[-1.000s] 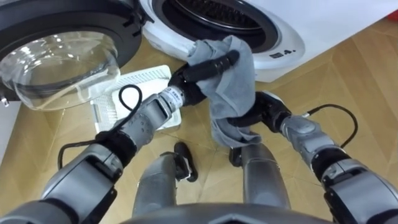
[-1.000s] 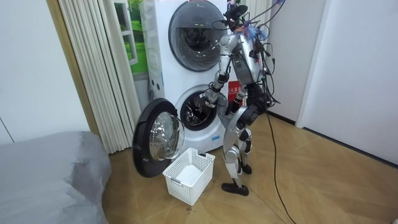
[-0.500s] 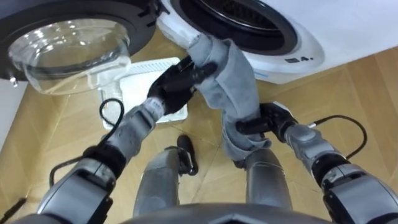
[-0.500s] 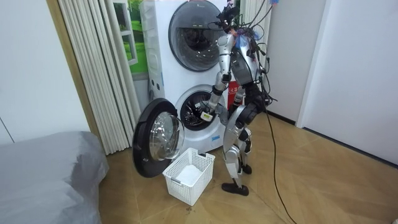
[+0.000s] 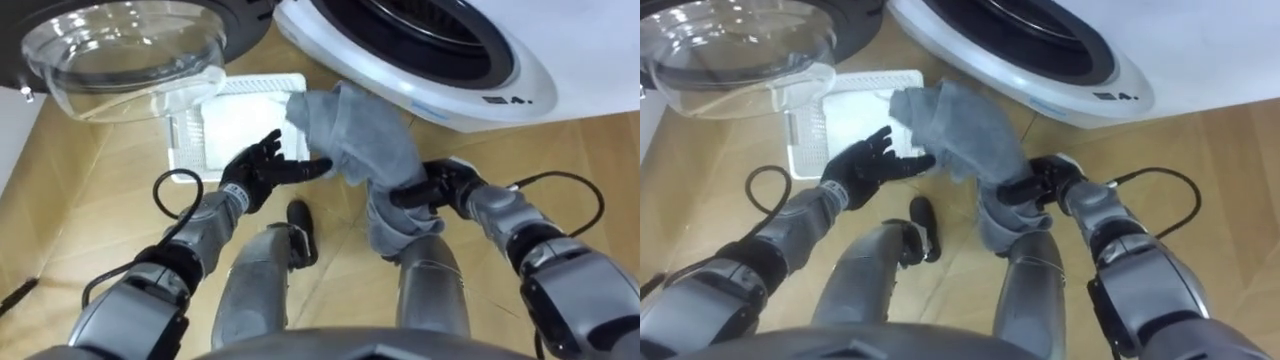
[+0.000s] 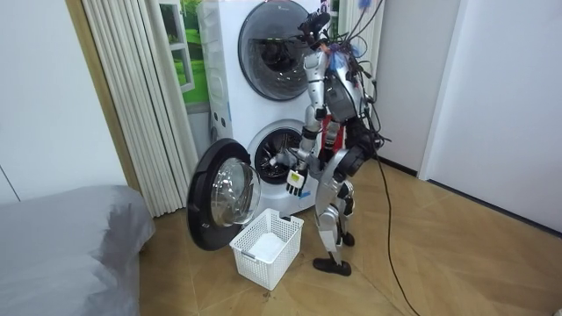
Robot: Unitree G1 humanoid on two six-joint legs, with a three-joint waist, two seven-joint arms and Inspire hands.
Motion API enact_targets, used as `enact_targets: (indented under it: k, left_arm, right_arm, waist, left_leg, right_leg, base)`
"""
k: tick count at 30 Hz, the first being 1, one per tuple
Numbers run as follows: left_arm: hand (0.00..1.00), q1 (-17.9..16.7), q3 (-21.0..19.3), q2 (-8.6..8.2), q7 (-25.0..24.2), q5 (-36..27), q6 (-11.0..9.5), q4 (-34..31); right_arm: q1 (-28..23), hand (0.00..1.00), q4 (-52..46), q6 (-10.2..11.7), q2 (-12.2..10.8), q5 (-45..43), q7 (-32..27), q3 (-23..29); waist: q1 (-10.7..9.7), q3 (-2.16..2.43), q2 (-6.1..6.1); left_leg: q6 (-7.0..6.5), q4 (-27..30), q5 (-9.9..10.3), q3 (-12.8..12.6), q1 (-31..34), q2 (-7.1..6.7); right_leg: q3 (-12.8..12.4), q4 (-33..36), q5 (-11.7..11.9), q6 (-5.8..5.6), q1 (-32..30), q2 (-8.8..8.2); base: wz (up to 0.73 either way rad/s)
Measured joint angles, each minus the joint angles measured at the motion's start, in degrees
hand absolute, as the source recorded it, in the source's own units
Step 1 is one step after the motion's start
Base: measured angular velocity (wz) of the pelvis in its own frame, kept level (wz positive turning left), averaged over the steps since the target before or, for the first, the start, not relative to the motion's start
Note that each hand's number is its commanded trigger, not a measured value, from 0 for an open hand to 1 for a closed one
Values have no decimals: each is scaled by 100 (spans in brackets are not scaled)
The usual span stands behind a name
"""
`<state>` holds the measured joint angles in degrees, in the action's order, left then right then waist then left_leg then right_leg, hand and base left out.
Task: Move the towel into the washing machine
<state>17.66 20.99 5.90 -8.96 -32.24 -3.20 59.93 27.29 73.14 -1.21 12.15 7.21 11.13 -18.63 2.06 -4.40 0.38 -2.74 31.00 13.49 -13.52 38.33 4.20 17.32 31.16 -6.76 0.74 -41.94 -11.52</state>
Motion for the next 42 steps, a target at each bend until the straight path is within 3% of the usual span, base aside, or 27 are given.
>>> enact_targets:
  k: [6, 13, 17, 21, 27, 33, 37, 42]
  left_arm:
    - [0, -58, 147, 31, 154, 316, 79, 137]
    - [0, -44, 173, 17, 158, 344, 214, 171]
    - [0, 43, 176, -62, 166, 493, 288, 169]
    - [0, 11, 134, -53, 210, 499, 314, 196]
    - [0, -337, 155, -2, 253, 495, 372, -157]
    - [0, -426, 157, 72, 216, 610, 362, -271]
    - [0, -490, 130, 136, 213, 696, 368, -395]
    - [0, -501, 58, 113, 419, 698, 383, -410]
  right_arm:
    - [80, 100, 166, -146, 122, 955, 25, 91]
    - [245, 100, 432, -312, 168, 1860, 105, 516]
    - [541, 100, 497, -413, 421, 2377, 105, 771]
    - [684, 100, 485, -470, 613, 2760, 112, 882]
    - [807, 100, 486, -762, 678, 3237, 116, 882]
    - [967, 100, 486, -951, 718, 4161, 233, 886]
    - [1165, 100, 455, -1200, 783, 4827, 219, 1003]
    - [1380, 100, 224, -1492, 784, 5905, 65, 1264]
  waist:
    - [29, -1, -124]
    - [56, 2, -128]
    - [96, 1, -150]
    - [164, 2, -231]
    - [185, 10, -353]
    - [151, 14, -564]
    - [158, 21, -680]
    - [100, 18, -701]
  left_leg:
    - [-60, 47, -50, 17, 131, -17]
    - [-20, 95, -80, 141, 227, -3]
    - [-21, 202, -82, 116, 252, -99]
    - [-15, 254, -86, 114, 249, -100]
    - [-14, 250, -102, 145, 267, -95]
    - [-11, 266, -111, 168, 313, -102]
    - [-20, 349, -114, 163, 334, -117]
    - [-64, 473, -128, 115, 361, -146]
  right_leg:
    - [72, 48, -22, 5, -55, -71]
    - [208, 78, -50, 52, -69, -77]
    - [137, 389, -183, 44, -208, -224]
    - [139, 468, -235, 74, -209, -248]
    - [147, 532, -251, 90, -213, -264]
    - [222, 564, -263, 107, -226, -307]
    - [242, 595, -275, 85, -228, -345]
    - [275, 749, -311, 69, -226, -460]
  base:
    - [12]
    - [7]
    - [9]
    - [4]
    - [5]
    - [4]
    - [4]
    - [8]
